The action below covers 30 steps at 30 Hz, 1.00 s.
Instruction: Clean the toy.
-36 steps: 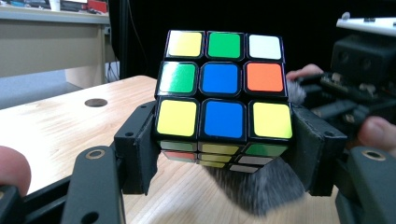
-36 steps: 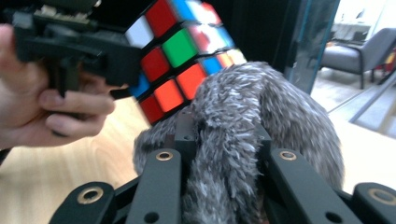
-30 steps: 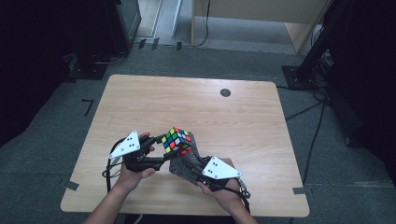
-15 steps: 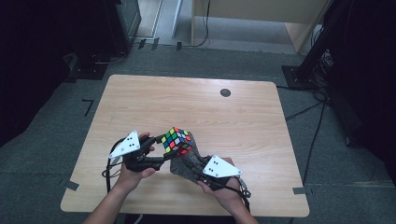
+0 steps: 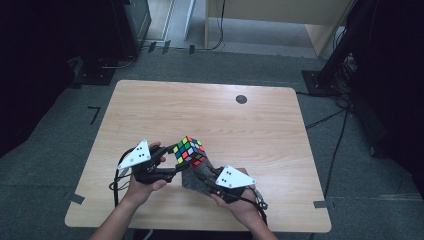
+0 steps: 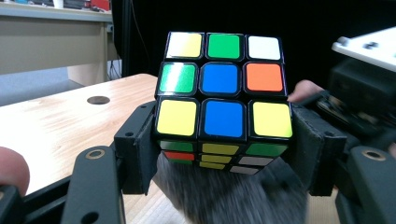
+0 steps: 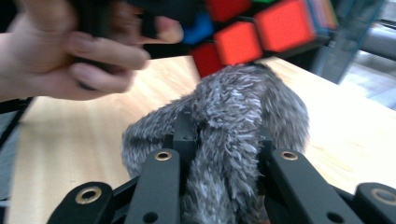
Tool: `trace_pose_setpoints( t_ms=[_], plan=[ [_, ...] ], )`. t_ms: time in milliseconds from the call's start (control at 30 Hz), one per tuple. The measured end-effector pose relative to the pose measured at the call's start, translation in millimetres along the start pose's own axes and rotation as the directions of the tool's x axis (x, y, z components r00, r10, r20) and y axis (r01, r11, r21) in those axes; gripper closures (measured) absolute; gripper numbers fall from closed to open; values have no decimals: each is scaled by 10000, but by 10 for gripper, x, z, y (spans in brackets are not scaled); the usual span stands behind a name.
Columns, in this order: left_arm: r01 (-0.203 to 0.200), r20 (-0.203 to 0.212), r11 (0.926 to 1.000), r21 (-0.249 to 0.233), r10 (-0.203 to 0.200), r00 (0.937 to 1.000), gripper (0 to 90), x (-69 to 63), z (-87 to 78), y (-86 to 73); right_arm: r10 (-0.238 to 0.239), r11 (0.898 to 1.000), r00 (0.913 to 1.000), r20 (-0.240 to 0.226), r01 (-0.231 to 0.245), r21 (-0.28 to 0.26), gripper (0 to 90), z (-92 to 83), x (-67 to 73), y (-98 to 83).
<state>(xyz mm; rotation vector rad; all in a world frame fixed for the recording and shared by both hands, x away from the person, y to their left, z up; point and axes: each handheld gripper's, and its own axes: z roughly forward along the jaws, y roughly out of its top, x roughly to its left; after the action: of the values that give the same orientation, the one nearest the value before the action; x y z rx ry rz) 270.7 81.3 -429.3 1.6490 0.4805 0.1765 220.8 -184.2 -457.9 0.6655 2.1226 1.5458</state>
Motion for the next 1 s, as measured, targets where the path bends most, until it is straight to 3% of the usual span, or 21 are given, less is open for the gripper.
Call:
trace_pose_setpoints(
  t_ms=[67, 100, 200, 233, 300, 333, 367, 400, 467, 567, 667, 800, 900, 1000],
  plan=[
    [11, -15, 10000, 27, -11, 10000, 342, 4, -1, 0, 332, 9994, 9975, 632, -331, -12, 737, -52, -125, -21],
    [5, -25, 10000, 36, -5, 10000, 342, 4, -1, 0, 575, 9983, 9906, 1243, -586, 56, 737, -91, -213, -43],
    [8, -61, 10000, 54, -7, 10000, 342, 8, 3, -4, 1370, 9889, 9621, 2357, -1465, 233, 734, -163, -424, -120],
    [8, -76, 10000, 73, -7, 10000, 342, 11, 5, -6, 1608, 9833, 9471, 2776, -1779, 374, 731, -182, -508, -166],
    [39, -114, 9999, 120, -37, 9999, 342, 18, 13, -13, 1694, 9774, 9295, 3277, -2010, 649, 713, -197, -612, -244],
    [84, -124, 9999, 134, -83, 9999, 342, 22, 19, -20, 1742, 9753, 9250, 3376, -2093, 702, 697, -199, -647, -273],
    [95, -164, 9998, 179, -92, 9998, 342, 27, 25, -26, 1820, 9719, 9194, 3486, -2221, 782, 663, -199, -685, -308],
    [116, -182, 9997, 198, -113, 9998, 342, 29, 29, -30, 1756, 9716, 9088, 3785, -2218, 818, 556, -196, -720, -344],
    [123, -213, 9996, 252, -117, 9997, 342, 32, 34, -36, 1746, 9692, 8940, 4127, -2299, 879, 425, -185, -755, -373],
    [223, -339, 9992, 325, -212, 9992, 342, 43, 41, -39, 1647, 9770, 8991, 4055, -2051, 578, 321, -198, -758, -357],
    [474, -412, 9983, 353, -460, 9981, 342, 59, 47, -40, 1670, 9832, 9215, 3508, -1821, 105, 314, -211, -698, -298],
    [893, -772, 9946, 532, -851, 9934, 342, 35, 110, -41, 1267, 9919, 9616, 2433, -1246, -243, 319, -143, -542, -221],
    [947, -944, 9927, 745, -875, 9917, 342, 21, 151, -57, 873, 9956, 9826, 1642, -805, -476, 319, -63, -393, -174],
    [1258, -1105, 9890, 773, -1169, 9870, 342, 44, 164, -65, 224, 9976, 9931, 1149, -146, -679, 316, -12, -263, -137]
  ],
)
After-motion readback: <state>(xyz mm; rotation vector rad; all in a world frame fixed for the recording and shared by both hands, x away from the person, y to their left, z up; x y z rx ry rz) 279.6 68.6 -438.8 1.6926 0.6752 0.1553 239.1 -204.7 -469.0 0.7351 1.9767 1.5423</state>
